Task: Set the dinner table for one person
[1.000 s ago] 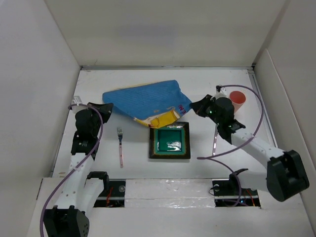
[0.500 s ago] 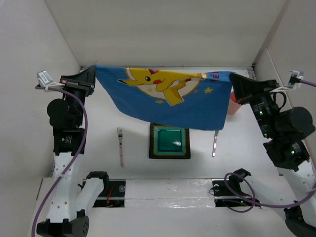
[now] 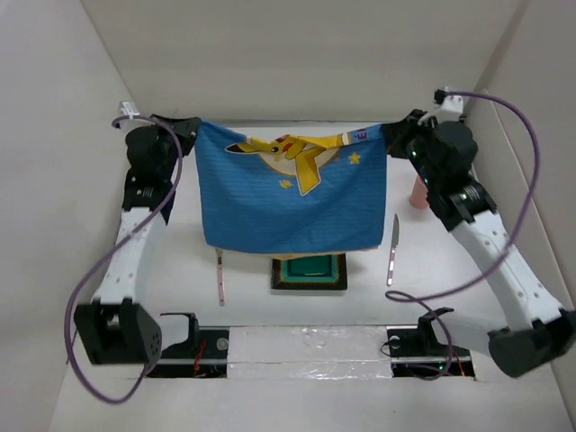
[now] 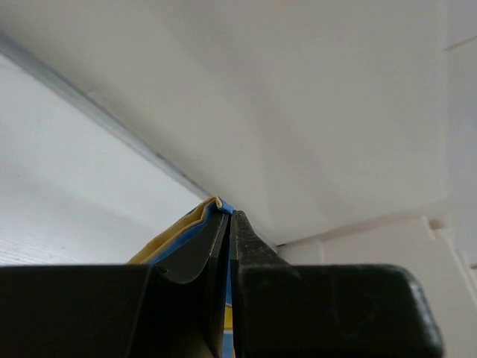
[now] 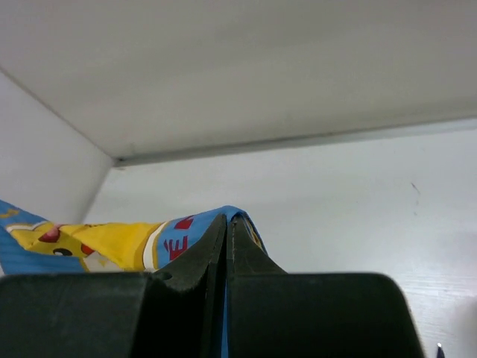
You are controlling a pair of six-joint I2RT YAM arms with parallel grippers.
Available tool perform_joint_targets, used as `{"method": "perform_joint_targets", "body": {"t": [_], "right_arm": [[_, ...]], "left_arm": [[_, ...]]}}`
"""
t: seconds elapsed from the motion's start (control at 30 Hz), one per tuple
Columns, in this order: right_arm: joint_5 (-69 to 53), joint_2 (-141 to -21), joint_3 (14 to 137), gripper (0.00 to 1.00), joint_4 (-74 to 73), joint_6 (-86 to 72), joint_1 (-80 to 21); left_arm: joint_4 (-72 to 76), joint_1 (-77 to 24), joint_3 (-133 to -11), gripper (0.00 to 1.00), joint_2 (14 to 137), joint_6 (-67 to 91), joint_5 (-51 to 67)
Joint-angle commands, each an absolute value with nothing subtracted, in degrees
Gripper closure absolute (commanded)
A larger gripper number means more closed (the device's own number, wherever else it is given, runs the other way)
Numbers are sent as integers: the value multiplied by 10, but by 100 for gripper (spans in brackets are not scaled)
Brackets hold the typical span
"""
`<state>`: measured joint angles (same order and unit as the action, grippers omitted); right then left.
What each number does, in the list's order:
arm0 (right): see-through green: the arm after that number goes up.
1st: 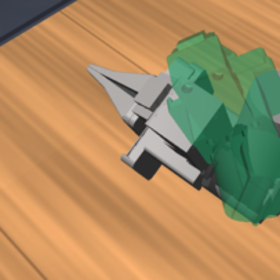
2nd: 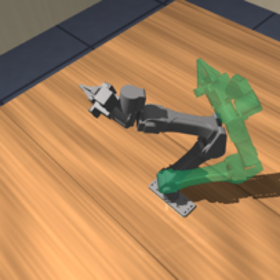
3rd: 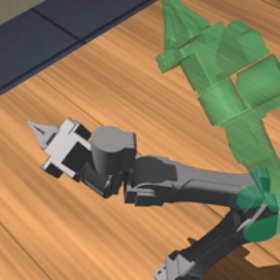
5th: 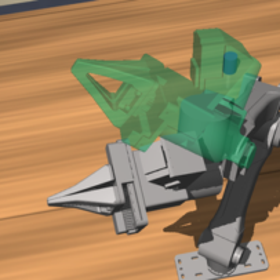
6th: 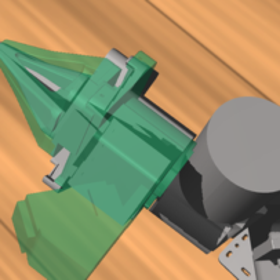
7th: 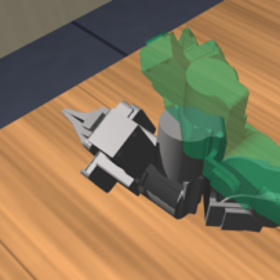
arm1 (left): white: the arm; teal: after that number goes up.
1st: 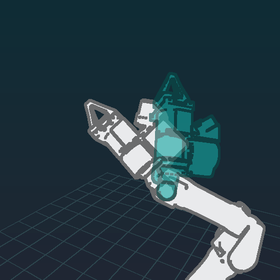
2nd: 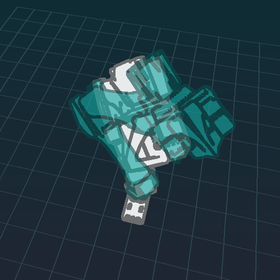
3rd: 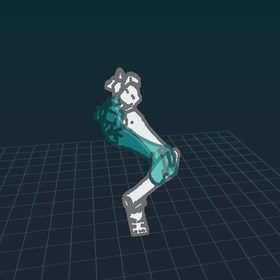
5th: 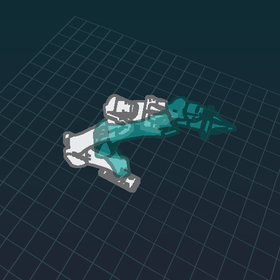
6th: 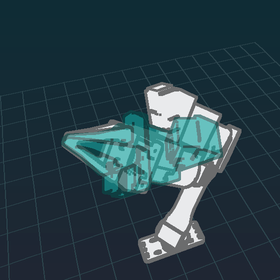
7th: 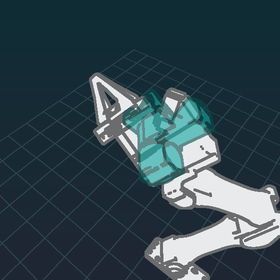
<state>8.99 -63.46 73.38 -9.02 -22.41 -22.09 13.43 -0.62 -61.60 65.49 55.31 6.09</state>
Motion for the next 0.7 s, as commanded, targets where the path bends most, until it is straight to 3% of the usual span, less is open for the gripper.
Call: {"method": "perform_joint_targets", "body": {"t": [0.0, 0.17, 0.33, 0.4, 0.67], "right_arm": [[19, -707, 808, 100, -32, -217, -175], [-56, -855, 978, 100, -78, -222, -110], [-108, -909, 1049, 100, -92, -229, -80], [-112, -900, 1000, 100, -72, -230, -74], [-170, -884, 679, 100, 120, -245, -44]], "left_arm": [[134, -2, -716, 100, 726, 530, 77], [71, 10, -905, 100, 865, 505, 105], [80, 15, -948, 100, 895, 506, 129], [116, 15, -905, 100, 883, 515, 141], [360, 15, -510, 100, 843, 583, 161]]}}
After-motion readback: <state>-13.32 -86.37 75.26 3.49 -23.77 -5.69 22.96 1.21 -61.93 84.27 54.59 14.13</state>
